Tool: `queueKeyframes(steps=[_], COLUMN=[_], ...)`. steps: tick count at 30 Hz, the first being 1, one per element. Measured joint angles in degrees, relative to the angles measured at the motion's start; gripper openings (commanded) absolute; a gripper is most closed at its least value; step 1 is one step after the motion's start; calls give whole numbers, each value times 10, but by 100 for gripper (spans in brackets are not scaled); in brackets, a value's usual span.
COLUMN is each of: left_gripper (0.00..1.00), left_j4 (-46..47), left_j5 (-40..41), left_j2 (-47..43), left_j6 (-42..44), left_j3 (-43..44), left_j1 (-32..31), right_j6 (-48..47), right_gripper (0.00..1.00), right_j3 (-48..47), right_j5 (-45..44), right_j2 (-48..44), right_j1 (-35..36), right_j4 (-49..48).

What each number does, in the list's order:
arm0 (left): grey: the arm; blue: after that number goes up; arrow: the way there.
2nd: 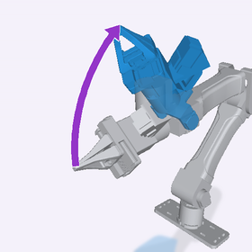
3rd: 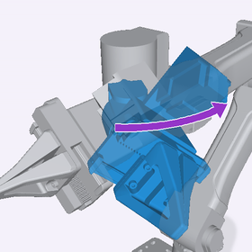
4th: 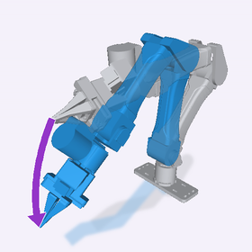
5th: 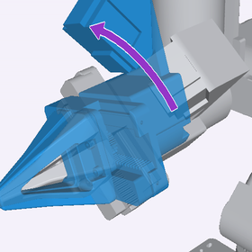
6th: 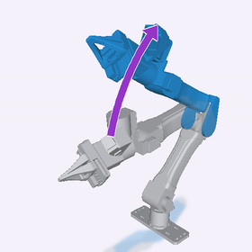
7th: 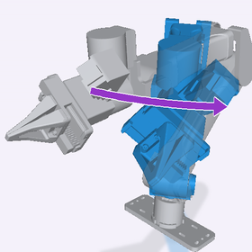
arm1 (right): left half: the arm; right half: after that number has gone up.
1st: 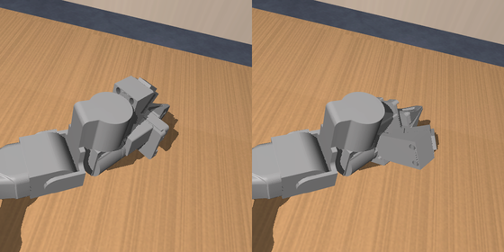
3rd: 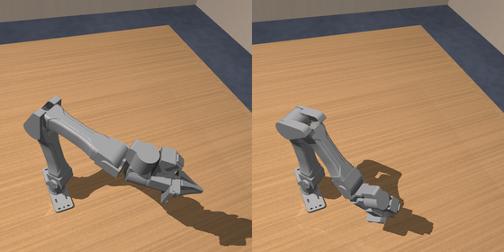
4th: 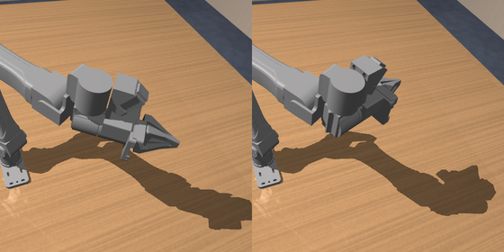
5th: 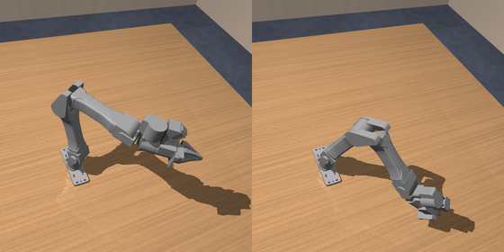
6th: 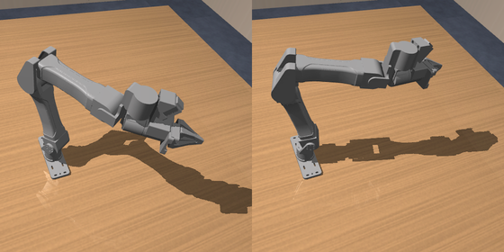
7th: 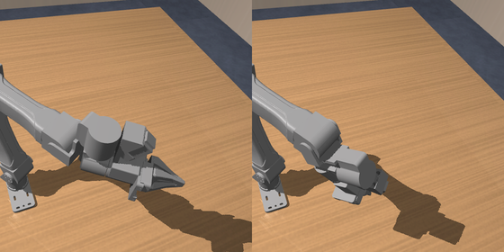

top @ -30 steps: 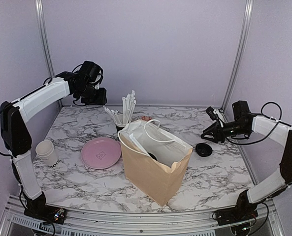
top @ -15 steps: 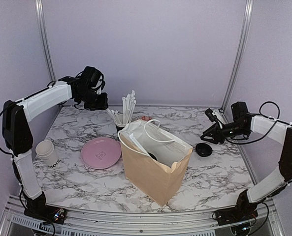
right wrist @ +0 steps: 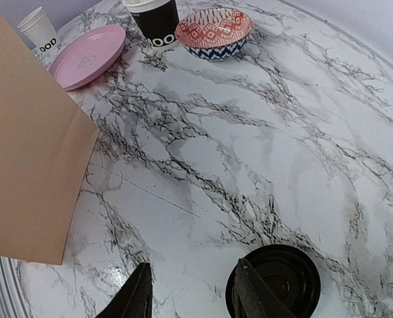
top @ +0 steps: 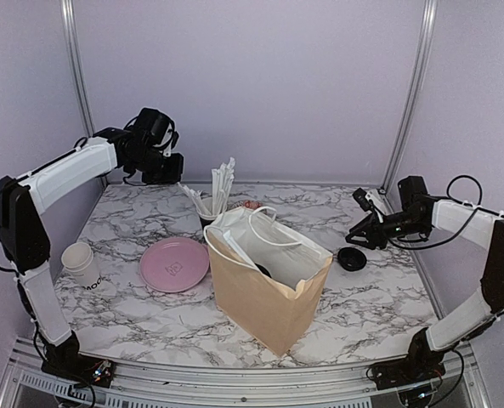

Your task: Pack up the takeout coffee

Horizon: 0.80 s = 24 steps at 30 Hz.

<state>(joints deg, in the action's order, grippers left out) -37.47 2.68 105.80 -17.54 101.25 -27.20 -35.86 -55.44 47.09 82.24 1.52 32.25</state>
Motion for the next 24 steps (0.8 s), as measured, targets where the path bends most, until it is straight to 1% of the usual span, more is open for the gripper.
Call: queueKeyframes(steps=[5, 10, 14, 17, 20, 24], left_gripper=[0, 0, 0, 0, 0, 0], left_j4=[-10, -28, -39, -45, -46, -43], left_j5=[17, 54, 85, 94, 86, 40], left_j2=[-67, -158, -223, -255, -276, -291], left_j6=[6, 15, 21, 24, 28, 37], left_j3=[3, 11, 13, 21, 37, 60], left_j1=[-13, -36, -64, -93, -128, -177], right_j6=[0, 0, 0, 0, 0, 0], right_gripper=[41, 40, 40, 40, 40, 40], right_j3=[0, 0, 0, 0, 0, 0], right_j5=[-3, -4, -8, -11, -12, -12], right_j2=[0, 0, 0, 0, 0, 0], right_j1=[5, 6, 7, 9, 9, 10], right_j4=[0, 0, 0, 1, 3, 4])
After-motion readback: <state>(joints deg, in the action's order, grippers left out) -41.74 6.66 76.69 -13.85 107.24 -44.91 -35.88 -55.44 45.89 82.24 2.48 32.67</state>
